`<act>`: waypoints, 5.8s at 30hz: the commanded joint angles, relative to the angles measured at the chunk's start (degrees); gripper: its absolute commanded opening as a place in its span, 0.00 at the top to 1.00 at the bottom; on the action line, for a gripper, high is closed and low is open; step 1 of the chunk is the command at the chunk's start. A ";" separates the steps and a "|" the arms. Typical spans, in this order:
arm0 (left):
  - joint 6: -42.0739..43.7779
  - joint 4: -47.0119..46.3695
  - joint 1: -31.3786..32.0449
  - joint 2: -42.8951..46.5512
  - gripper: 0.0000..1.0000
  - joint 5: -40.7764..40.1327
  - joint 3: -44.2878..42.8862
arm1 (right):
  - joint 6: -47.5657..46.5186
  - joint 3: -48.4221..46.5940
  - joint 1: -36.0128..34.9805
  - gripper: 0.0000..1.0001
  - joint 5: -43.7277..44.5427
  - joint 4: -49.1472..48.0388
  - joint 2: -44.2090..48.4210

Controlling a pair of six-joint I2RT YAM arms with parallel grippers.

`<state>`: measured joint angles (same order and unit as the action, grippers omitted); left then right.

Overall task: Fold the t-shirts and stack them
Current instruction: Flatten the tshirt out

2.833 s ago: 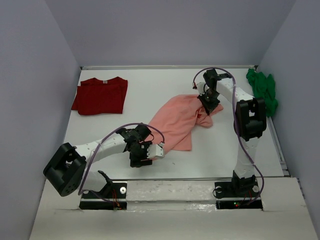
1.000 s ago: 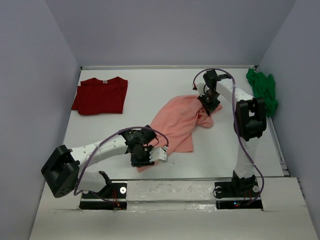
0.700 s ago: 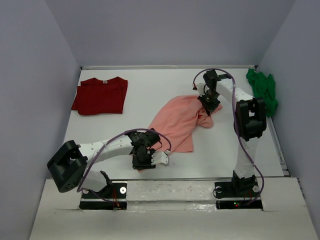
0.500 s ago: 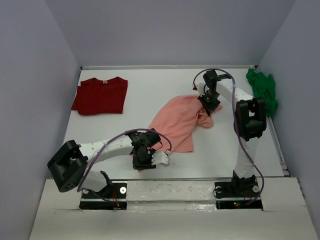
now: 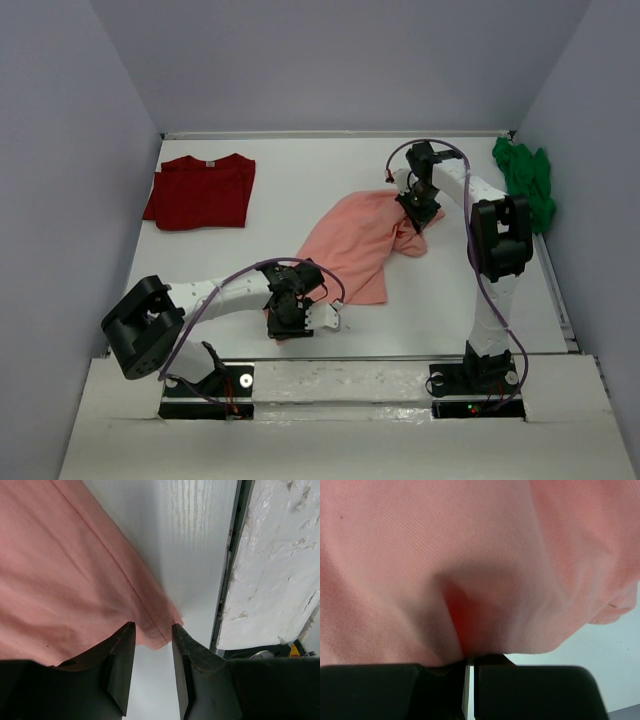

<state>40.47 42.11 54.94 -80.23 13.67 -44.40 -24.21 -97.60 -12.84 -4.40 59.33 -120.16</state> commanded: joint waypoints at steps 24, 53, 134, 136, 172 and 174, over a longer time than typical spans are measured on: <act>-0.22 2.10 0.87 0.16 1.00 0.57 -0.16 | -0.58 1.01 -0.43 1.00 2.03 -1.23 -0.78; 1.37 -0.88 -6.24 11.67 1.00 -21.03 -0.34 | -0.31 1.27 -0.43 0.40 4.14 -2.03 2.21; 4.00 -33.76 -32.97 10.44 1.00 -36.96 5.20 | -0.84 20.78 -7.64 0.50 -13.53 -6.94 7.31; 3.83 -33.76 -33.05 10.61 1.00 -36.88 5.29 | -0.40 20.96 -8.16 0.55 -12.04 -8.00 6.43; 9.63 -52.57 -44.04 26.79 1.00 -40.83 -9.11 | 0.56 -2.58 11.08 1.00 15.92 -15.74 24.99; 8.84 -52.57 -44.13 25.39 1.00 -40.65 -10.26 | 0.13 -7.15 11.61 1.00 16.53 -15.56 22.08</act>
<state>51.22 -6.39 11.88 -53.47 -26.00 -50.54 -23.57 -96.95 -2.61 8.47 46.52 -95.50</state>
